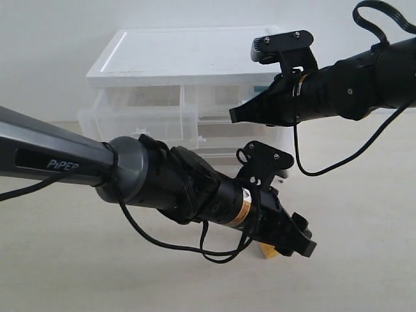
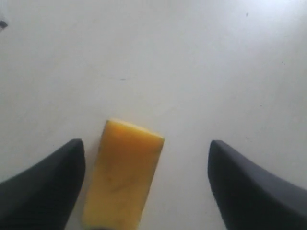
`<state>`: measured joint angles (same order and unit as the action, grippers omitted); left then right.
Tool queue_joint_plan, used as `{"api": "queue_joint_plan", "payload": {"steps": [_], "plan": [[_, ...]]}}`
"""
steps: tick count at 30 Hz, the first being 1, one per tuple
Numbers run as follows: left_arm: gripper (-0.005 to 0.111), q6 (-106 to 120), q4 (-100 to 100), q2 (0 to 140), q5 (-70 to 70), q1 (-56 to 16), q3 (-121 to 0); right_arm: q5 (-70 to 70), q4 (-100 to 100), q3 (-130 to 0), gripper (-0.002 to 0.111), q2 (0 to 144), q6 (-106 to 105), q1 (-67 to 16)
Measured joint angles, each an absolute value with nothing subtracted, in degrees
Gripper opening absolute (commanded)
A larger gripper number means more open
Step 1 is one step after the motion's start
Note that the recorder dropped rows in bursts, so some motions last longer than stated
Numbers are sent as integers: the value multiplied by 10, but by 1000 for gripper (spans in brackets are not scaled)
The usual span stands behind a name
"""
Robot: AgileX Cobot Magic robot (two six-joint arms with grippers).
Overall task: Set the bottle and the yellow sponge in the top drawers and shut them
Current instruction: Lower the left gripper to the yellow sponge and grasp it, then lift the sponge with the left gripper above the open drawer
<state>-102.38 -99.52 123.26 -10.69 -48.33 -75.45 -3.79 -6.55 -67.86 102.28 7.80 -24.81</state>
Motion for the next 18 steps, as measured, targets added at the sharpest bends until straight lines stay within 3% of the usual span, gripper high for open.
{"api": "queue_joint_plan", "payload": {"steps": [18], "plan": [[67,-917,-996,1257,-164,-457,-768,-35,-66,-679,0,1023,76,-248]]}}
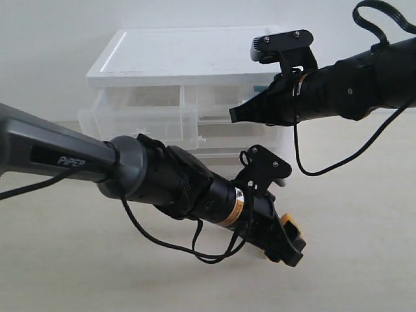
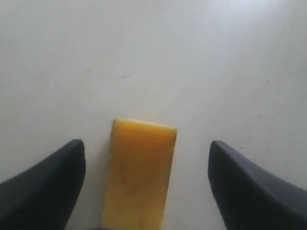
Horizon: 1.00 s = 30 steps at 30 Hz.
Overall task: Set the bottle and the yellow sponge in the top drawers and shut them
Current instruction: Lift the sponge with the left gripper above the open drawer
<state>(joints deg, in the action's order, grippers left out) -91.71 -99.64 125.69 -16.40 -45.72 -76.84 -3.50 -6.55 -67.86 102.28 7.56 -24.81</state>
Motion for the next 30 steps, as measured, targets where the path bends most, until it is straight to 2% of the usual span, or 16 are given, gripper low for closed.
{"api": "queue_joint_plan", "payload": {"steps": [3,7,11,15,16,25,30], "plan": [[66,-931,-996,1275,-183,-457,-776,-35,-66,-679,0,1023,76,-248],[55,-947,-996,1279,-195,-457,-793,-32,-66,-679,0,1023,76,-248],[35,-964,-996,1282,-187,-457,-797,-32,-66,-679,0,1023,76,-248],[6,-968,-996,1288,-194,-452,-799,-32,-66,-679,0,1023,76,-248],[4,-968,-996,1288,-202,-450,-799,-33,-66,-679,0,1023,76,-248],[4,-974,-998,1231,-285,-445,-773,-34,-66,-679,0,1023,76,-248],[4,-968,-998,1144,-294,-445,-681,-39,-66,-679,0,1023,76,-248]]}}
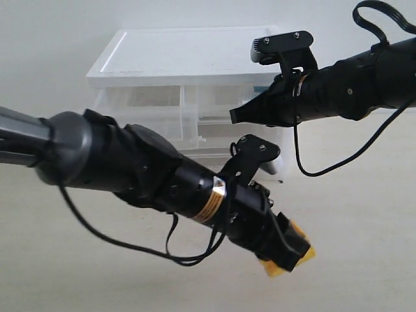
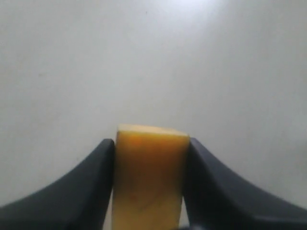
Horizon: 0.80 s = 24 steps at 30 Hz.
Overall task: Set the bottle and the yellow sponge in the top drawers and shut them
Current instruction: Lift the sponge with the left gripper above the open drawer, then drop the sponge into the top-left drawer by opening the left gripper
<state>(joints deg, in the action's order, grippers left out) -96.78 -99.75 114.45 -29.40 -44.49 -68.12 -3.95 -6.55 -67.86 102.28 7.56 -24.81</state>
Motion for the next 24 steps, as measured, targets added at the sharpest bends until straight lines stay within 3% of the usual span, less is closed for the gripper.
{"api": "queue_joint_plan", "payload": {"steps": [10,15,18,21,24], "plan": [[4,-945,-1003,902,-208,-445,-475,-44,-66,-679,0,1023,76,-248],[4,-932,-1005,717,47,-445,-418,-47,-66,-679,0,1023,76,-248],[4,-864,-1005,674,112,-431,-436,-48,-66,-679,0,1023,76,-248],[4,-769,-1003,693,89,-337,-500,-48,-66,-679,0,1023,76,-248],[4,-728,-999,759,-109,-215,-566,-48,-66,-679,0,1023,76,-248]]}}
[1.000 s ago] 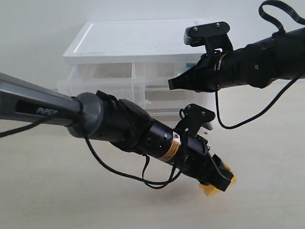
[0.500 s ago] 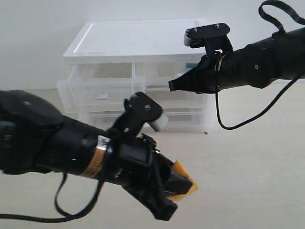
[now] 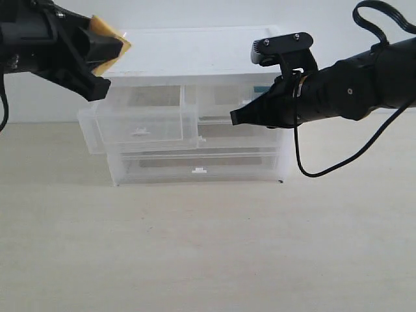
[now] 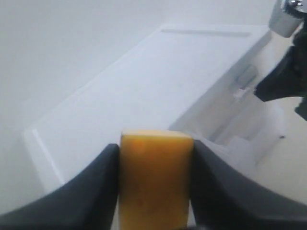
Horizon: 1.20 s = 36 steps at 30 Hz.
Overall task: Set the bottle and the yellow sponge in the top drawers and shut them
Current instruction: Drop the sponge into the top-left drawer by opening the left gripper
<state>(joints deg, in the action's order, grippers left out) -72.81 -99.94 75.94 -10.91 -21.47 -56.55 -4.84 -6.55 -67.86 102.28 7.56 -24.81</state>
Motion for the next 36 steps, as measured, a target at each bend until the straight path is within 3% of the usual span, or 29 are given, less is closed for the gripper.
{"api": "queue_joint_plan", "payload": {"steps": [6,16,18,23,25,31,36], "plan": [[4,-652,-1002,886,-323,-102,-632,-47,-66,-679,0,1023,76,-248],[4,-572,-961,955,-352,-86,-649,-46,-66,-679,0,1023,76,-248],[11,-559,-933,960,-350,-86,-649,-46,-66,-679,0,1023,76,-248],[60,-535,-892,960,-348,-86,-649,-46,-66,-679,0,1023,76,-248],[65,-535,-886,960,-343,-86,-650,-46,-66,-679,0,1023,76,-248],[62,-567,-882,960,-349,-86,-650,-46,-66,-679,0,1023,76,-248],[23,-643,-883,939,-353,-86,-649,-46,-66,-679,0,1023,76,-248]]}}
